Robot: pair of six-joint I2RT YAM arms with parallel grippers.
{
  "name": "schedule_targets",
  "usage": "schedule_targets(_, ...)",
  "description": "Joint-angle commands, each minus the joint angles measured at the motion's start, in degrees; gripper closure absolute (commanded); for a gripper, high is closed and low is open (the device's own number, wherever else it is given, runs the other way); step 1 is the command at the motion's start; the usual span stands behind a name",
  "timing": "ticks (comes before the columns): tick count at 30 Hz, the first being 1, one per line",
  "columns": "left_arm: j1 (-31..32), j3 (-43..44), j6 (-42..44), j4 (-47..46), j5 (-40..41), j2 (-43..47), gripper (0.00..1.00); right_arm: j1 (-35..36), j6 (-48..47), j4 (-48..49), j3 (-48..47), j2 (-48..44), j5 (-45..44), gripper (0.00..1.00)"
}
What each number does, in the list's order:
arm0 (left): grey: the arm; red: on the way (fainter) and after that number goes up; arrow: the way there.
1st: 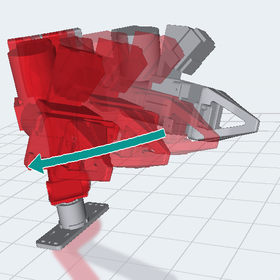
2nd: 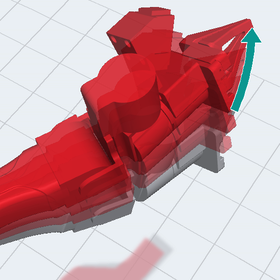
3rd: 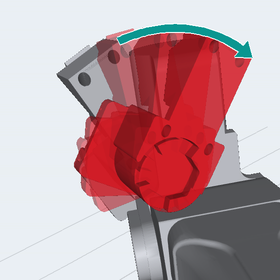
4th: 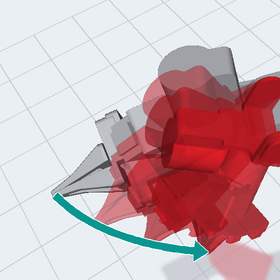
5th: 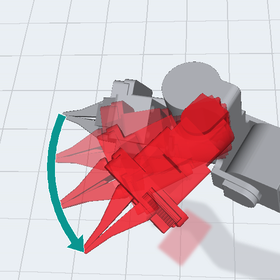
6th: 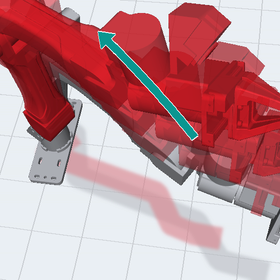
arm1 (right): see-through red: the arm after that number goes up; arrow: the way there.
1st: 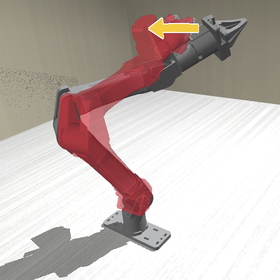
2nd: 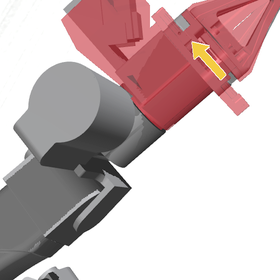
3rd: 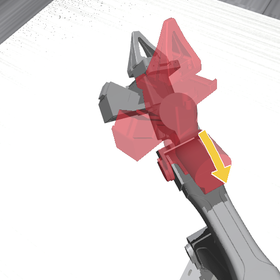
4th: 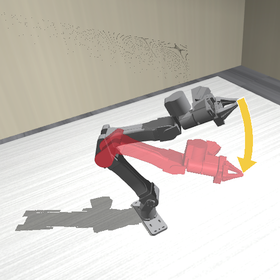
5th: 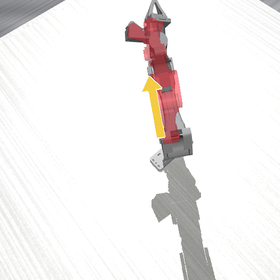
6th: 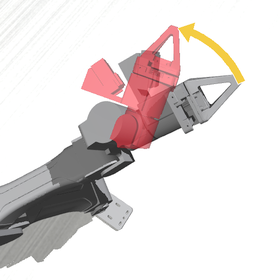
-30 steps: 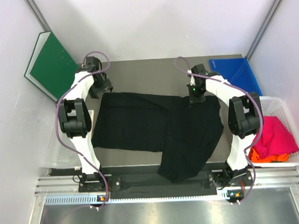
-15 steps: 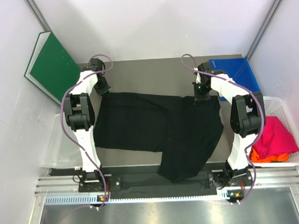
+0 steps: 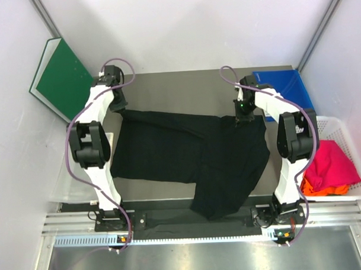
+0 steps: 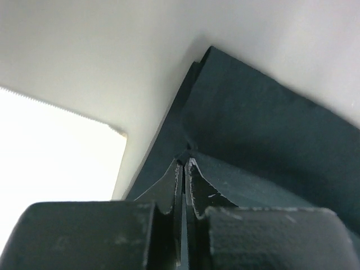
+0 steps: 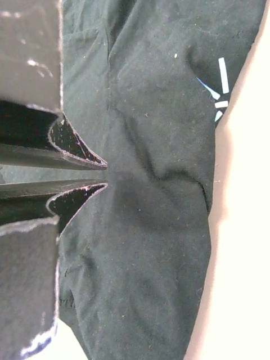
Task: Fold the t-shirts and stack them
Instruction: Fold the flattened tshirt in 1/3 of the way
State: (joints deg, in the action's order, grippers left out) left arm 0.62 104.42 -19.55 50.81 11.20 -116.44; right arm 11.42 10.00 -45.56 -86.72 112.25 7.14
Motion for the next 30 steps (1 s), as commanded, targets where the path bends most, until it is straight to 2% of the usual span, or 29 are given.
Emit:
schedule_targets(1,1.13,-8.08,-0.13,3.06,5.93,6.74,0.93,-0.52,-0.95,-0.67,-3.19,0.78,0.51,0.87)
schedule_targets(2,1.13,-9.83,-0.66,3.24,5.94,7.28,0.86,-0.61,-0.95,-0.93,-3.28,1.04,0.6,0.87)
schedule_targets(3,1.22,-12.9,-1.36,4.12,5.94,8.15,0.56,-0.61,-0.95,-1.02,-3.54,1.04,0.51,0.86)
schedule_targets(4,1.22,-13.97,-2.41,4.91,6.55,8.42,0.31,-0.61,-0.95,-1.11,-3.72,1.13,0.42,0.85)
schedule_targets(5,1.22,-15.03,-3.47,5.44,8.64,8.95,0.12,-0.7,-0.95,-1.28,-3.81,1.05,0.07,0.85)
schedule_targets(6,1.14,-16.34,-4.61,5.44,9.1,10.26,0.01,-0.78,-1.03,-1.63,-4.07,0.87,-0.02,0.83)
schedule_targets(11,1.14,-16.97,-4.53,-0.26,7.09,13.09,0.01,-1.57,0.37,-0.59,-3.81,-2.02,-3.88,0.8)
schedule_targets(19,1.14,-1.6,-3.39,-0.79,0.76,-1.14,0.01,-8.34,3.36,-0.14,-3.81,-4.93,-11.44,0.76)
schedule_targets(20,1.13,1.28,-3.13,-0.8,0.14,-4.03,0.01,-10.0,3.36,-0.14,-3.46,-5.11,-11.44,0.74)
schedule_targets(21,1.22,2.96,-3.04,-0.62,-1.08,-5.45,0.01,-10.71,3.45,-0.06,-3.37,-5.28,-11.36,0.64)
schedule_targets(22,1.14,4.46,-2.78,-0.27,-1.62,-7.11,0.01,-10.98,3.36,-0.14,-3.2,-5.46,-11.44,0.61)
schedule_targets(23,1.22,7.78,-2.77,0.77,-1.88,-9.92,0.01,-13.5,3.53,0.03,-2.76,-5.55,-11.36,0.5)
schedule_targets(28,1.13,13.35,-2.95,1.84,-4.87,-15.04,0.01,-15.37,3.45,0.56,-2.67,-4.85,-8.81,0.39)
schedule_targets(30,1.13,13.7,-3.21,1.32,-5.49,-16.01,0.01,-15.55,3.27,0.82,-2.41,-4.32,-7.5,0.39)
